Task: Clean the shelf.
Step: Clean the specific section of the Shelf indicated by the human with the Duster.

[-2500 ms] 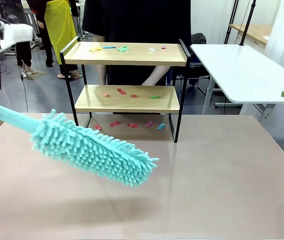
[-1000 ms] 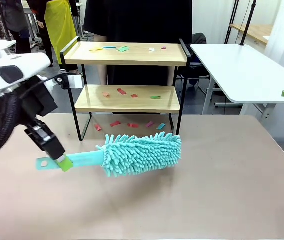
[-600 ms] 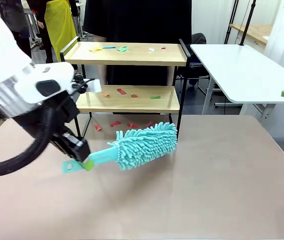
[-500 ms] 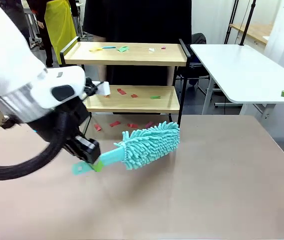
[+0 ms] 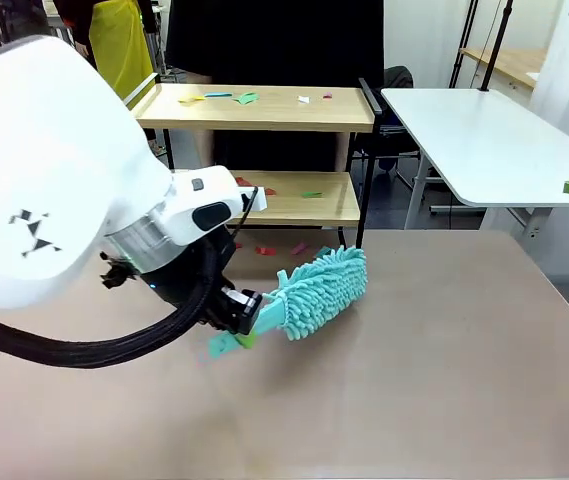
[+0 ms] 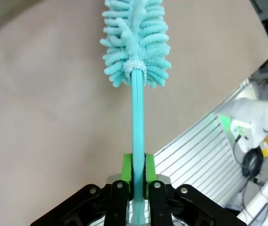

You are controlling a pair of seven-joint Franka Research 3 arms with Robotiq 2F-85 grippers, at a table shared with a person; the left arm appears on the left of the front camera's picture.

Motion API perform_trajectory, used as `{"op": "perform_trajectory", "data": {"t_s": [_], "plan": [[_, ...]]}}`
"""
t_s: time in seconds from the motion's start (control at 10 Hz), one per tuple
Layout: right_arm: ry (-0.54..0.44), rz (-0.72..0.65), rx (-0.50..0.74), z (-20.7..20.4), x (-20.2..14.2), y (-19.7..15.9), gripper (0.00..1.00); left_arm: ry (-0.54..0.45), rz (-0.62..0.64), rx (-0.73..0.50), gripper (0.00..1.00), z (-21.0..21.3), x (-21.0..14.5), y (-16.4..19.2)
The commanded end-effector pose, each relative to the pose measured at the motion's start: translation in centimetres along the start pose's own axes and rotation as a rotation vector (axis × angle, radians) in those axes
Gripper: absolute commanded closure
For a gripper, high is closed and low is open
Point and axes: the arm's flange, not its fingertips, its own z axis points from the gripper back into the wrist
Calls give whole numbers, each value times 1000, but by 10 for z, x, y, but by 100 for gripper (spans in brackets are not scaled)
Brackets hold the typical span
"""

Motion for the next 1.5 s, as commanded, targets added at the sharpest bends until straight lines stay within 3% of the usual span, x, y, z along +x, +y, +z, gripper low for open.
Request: {"op": "perform_trajectory", "data": {"t_s": [0.0,0.4,1.4], "plan": [[19,-6,-8,-3,8,2,0,-50,68,60,87,-9,11,-13],[19,-6,-8,-3,8,2,0,-87,126,135,87,-20,21,-24],[19,-6,-8,-3,8,2,0,-262,281,135,87,-98,82,-39]]}}
